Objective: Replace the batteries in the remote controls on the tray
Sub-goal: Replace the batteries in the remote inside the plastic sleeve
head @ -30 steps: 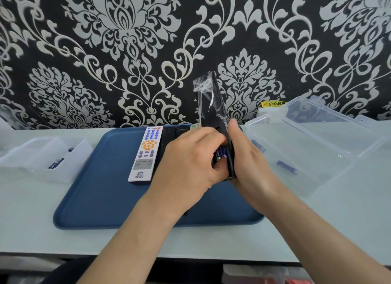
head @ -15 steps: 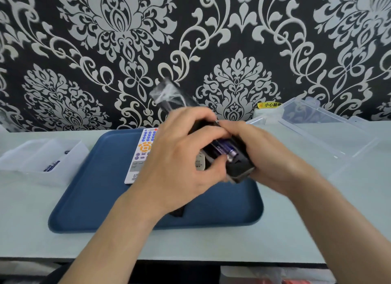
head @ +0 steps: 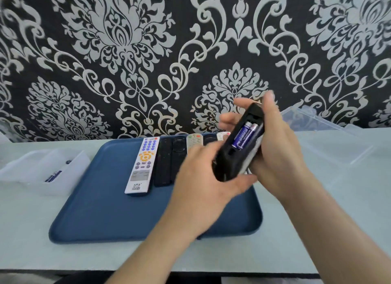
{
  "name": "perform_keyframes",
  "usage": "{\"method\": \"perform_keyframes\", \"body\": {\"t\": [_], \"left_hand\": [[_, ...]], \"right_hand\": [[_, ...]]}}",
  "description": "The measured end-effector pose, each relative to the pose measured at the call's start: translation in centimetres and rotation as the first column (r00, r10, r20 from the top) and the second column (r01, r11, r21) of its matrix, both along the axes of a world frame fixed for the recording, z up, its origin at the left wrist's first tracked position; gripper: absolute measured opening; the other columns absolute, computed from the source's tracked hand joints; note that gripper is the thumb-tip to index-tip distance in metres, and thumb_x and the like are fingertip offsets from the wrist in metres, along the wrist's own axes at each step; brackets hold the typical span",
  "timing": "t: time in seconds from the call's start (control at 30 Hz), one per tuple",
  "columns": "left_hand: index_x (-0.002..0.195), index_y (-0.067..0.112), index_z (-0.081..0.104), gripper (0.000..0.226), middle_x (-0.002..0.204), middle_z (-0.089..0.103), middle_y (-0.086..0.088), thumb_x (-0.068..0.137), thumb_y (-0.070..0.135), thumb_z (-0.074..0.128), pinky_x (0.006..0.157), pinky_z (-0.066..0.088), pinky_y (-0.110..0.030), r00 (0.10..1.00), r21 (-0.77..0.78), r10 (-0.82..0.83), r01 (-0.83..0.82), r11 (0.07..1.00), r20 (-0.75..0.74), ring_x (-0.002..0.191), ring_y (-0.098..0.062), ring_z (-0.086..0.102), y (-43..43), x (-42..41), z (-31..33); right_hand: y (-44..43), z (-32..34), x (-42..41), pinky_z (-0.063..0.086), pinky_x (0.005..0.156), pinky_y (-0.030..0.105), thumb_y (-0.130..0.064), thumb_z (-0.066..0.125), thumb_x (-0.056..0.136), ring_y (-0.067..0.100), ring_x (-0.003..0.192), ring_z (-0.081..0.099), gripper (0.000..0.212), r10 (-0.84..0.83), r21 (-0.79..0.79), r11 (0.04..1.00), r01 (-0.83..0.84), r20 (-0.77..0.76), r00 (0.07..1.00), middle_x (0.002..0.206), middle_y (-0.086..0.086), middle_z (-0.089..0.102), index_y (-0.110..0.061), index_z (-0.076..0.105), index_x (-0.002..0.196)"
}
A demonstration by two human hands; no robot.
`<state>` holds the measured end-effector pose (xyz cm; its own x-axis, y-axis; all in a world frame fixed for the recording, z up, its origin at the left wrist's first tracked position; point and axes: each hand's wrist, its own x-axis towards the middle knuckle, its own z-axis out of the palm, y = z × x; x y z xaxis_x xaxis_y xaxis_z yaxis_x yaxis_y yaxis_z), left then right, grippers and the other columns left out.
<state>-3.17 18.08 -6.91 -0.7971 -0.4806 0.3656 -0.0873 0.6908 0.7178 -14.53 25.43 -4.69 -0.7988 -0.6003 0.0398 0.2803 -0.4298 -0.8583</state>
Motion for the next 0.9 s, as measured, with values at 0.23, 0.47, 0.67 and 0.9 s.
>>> {"method": "perform_keyframes", "body": {"t": [0.23, 0.47, 0.67, 0.9], "left_hand": [[0.104, 0.025, 0.063, 0.026, 0.095, 0.057, 0.016, 0.080, 0.028, 0.073, 0.071, 0.047, -0.020, 0.987, -0.147, -0.023, 0.000, 0.989, -0.158, 0.086, -0.006, 0.056, -0.8, 0.1, 0.2], [0.094, 0.017, 0.051, 0.034, 0.096, 0.058, 0.005, 0.074, 0.009, 0.077, 0.073, 0.034, -0.006, 0.979, -0.272, -0.139, 0.093, 0.958, -0.152, 0.080, -0.001, 0.046, -0.7, 0.6, 1.0], [0.095, 0.019, 0.049, 0.035, 0.095, 0.056, 0.008, 0.075, 0.016, 0.077, 0.074, 0.033, -0.002, 0.986, -0.355, -0.136, 0.095, 0.930, -0.093, 0.083, 0.004, 0.047, -1.3, 0.9, 1.3], [0.094, 0.013, 0.050, 0.033, 0.097, 0.057, 0.003, 0.075, 0.012, 0.077, 0.084, 0.036, -0.014, 0.985, -0.484, -0.147, 0.088, 0.871, -0.086, 0.099, -0.010, 0.049, -1.3, 1.1, 1.7]], "right_hand": [[0.7, -0.2, -0.7, 0.055, 0.062, 0.032, -0.061, 0.035, 0.097, 0.021, 0.063, 0.062, 0.065, 0.131, -0.002, 0.991, -0.132, 0.122, 0.984, 0.080, 0.012, 0.067, -0.006, 0.066, 0.111], [-0.1, -0.7, 0.6, 0.055, 0.083, 0.049, -0.063, 0.045, 0.094, 0.028, 0.072, 0.064, 0.059, 0.212, 0.232, 0.948, -0.219, 0.054, 0.976, 0.081, 0.014, 0.067, -0.013, 0.077, 0.092], [0.0, -0.7, 1.0, 0.055, 0.069, 0.037, -0.058, 0.044, 0.096, 0.021, 0.067, 0.065, 0.057, 0.193, 0.287, 0.941, -0.178, -0.025, 0.981, 0.068, 0.005, 0.068, -0.020, 0.078, 0.072], [-0.3, -0.9, 0.9, 0.056, 0.085, 0.040, -0.058, 0.043, 0.097, 0.022, 0.080, 0.072, 0.056, 0.176, 0.303, 0.944, -0.135, -0.113, 0.978, 0.078, 0.006, 0.075, -0.019, 0.080, 0.081]]}}
